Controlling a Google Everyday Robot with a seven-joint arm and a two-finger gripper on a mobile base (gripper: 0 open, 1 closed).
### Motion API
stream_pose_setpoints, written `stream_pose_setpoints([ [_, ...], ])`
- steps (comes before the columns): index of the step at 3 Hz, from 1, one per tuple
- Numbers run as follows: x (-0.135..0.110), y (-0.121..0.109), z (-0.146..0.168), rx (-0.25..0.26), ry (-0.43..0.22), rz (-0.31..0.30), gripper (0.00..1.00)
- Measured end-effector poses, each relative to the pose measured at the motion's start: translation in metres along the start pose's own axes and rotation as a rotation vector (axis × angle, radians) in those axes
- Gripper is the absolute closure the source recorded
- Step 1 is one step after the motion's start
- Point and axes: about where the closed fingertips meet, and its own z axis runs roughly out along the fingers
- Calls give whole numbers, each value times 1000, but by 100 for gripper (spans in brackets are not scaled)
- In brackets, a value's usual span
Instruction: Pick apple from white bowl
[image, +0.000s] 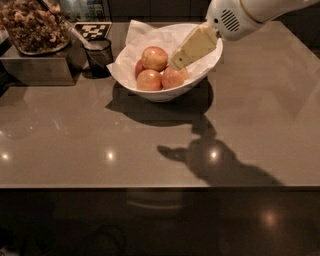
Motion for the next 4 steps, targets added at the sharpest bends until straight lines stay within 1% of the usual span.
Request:
stream_pose_setpoints([
  [1,0,0,0,0,0,0,38],
  [2,-5,-1,18,-17,-3,14,26],
  [3,-8,-1,43,-40,11,9,26],
  [4,-1,-4,63,-51,42,17,27],
])
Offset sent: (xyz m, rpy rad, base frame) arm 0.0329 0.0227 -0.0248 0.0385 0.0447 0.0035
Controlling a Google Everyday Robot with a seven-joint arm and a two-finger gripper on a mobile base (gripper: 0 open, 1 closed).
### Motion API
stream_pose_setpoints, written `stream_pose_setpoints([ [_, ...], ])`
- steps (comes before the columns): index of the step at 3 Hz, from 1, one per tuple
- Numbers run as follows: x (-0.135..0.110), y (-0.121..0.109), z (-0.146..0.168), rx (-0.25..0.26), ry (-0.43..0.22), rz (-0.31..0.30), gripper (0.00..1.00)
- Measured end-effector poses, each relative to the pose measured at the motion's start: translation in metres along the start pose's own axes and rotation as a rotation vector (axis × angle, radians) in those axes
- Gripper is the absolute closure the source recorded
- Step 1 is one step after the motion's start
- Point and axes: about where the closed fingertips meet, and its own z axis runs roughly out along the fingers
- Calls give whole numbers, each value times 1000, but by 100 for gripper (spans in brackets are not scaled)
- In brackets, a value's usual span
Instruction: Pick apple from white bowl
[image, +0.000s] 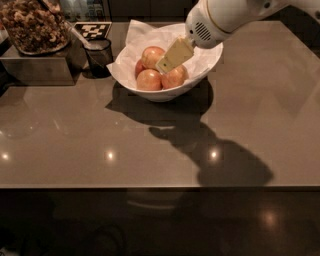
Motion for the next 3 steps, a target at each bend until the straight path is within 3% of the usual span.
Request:
stream_pose_setpoints([
  [3,35,-20,36,-10,87,35,26],
])
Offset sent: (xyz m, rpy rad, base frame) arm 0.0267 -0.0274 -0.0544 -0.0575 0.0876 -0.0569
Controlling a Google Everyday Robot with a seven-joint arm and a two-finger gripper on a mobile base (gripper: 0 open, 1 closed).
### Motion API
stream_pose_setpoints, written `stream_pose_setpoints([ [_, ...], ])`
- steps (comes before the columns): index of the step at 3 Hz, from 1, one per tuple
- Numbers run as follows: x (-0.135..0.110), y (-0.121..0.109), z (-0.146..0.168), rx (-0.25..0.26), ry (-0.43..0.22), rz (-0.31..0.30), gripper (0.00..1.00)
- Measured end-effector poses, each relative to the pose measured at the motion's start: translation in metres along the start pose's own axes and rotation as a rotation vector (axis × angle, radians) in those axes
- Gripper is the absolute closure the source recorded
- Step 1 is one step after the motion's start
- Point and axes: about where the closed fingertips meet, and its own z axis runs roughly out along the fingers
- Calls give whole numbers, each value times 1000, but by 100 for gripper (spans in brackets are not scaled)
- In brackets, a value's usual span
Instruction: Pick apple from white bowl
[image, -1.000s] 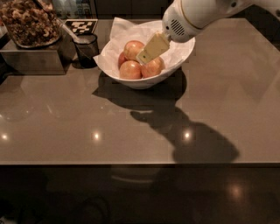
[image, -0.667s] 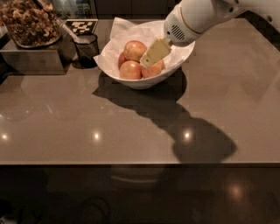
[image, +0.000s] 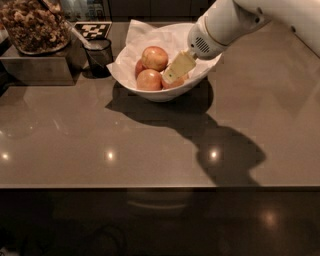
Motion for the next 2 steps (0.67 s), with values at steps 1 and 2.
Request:
stream_pose_setpoints([
  [1,-3,0,10,-15,-6,15,27],
  [2,-6,2,18,-28,-10,22,27],
])
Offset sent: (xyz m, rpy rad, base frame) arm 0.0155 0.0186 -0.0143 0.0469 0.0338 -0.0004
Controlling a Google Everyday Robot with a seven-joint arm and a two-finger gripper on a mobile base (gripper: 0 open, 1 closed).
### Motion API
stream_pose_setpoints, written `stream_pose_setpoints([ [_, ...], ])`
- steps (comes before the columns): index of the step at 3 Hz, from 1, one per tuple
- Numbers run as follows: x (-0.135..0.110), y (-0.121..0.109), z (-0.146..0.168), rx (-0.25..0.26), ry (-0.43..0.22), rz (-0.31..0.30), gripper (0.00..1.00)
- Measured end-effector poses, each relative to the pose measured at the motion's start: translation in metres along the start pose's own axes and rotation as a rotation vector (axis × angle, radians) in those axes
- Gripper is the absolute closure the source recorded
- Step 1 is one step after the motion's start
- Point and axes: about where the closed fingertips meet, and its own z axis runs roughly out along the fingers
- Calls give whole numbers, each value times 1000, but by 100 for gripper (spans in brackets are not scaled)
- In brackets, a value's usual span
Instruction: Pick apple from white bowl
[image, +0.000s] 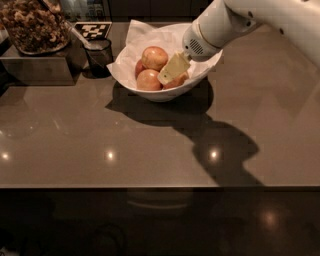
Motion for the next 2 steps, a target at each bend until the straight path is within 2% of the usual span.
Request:
stream_pose_setpoints([
  [2,15,8,18,-31,61,-6,28],
])
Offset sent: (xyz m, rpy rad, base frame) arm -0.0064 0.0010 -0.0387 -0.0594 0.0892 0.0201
